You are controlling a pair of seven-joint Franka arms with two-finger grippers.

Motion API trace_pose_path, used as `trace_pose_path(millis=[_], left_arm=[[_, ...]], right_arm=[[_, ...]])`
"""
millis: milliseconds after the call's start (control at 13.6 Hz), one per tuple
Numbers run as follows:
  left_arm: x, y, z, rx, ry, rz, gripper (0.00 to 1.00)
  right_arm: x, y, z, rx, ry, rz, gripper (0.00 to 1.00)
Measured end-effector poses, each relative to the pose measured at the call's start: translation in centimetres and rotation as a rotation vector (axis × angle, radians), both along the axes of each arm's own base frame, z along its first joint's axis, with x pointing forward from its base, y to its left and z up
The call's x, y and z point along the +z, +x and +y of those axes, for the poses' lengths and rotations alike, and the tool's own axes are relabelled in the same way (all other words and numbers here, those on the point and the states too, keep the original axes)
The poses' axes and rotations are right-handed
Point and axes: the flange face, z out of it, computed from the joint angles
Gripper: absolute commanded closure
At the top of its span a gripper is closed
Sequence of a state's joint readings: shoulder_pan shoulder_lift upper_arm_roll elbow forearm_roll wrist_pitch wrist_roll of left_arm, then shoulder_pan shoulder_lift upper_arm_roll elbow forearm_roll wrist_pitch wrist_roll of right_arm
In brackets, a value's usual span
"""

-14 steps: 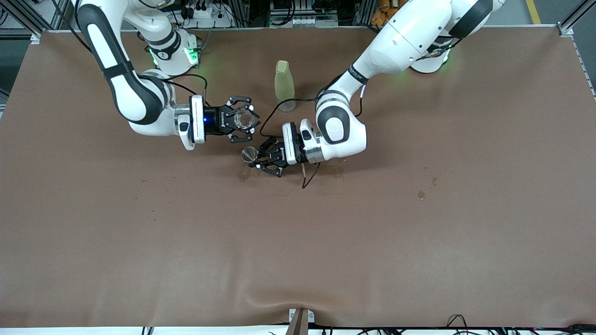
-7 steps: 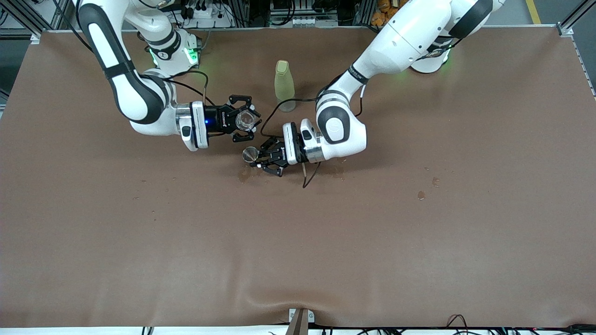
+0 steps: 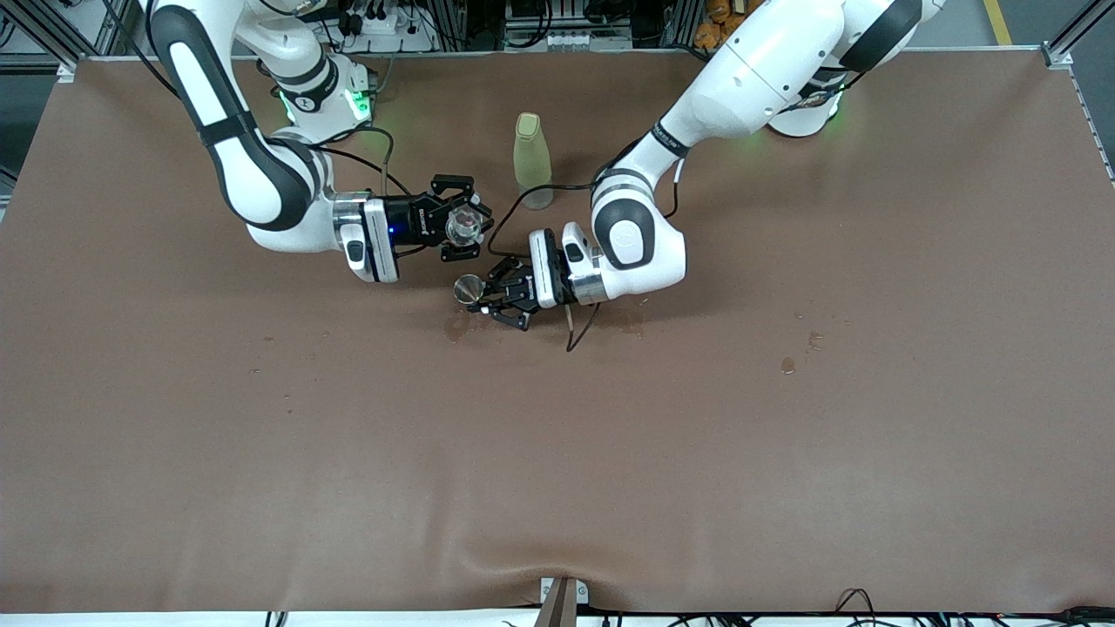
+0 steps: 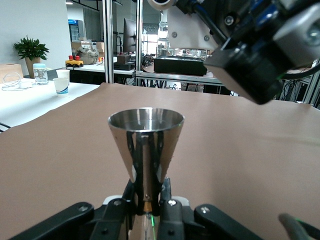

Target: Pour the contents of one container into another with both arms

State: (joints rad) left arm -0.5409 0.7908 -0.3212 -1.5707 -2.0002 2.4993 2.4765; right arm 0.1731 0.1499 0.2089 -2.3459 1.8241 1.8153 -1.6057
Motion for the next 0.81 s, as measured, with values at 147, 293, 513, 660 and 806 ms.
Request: trace_pose_path(millis=[147, 293, 513, 660, 806], left_arm=[[0.0, 0.0, 0.0, 0.0, 0.0, 0.0, 1.0], [0.0, 0.0, 0.0, 0.0, 0.0, 0.0, 1.0], [-0.07, -0.05, 0.02, 0.0, 0.001, 0.001, 1.0], [-0.21, -0.15, 0.06, -0.001, 0.003, 0.004, 1.0], [-0.28, -0.2, 0.09, -0.002, 0.004, 0.005, 1.0]], right_arm=[[0.07, -0.14, 0.25, 0.004, -0.001, 0.049, 1.0], [0.14, -0.15, 0.3, 0.003, 0.0, 0.084, 1.0], [0.21, -0.12, 0.34, -0.003, 0.004, 0.114, 1.0], [0.23, -0.08, 0.35, -0.007, 0.007, 0.122, 1.0], [0.26, -0.06, 0.35, -0.01, 0.009, 0.125, 1.0]])
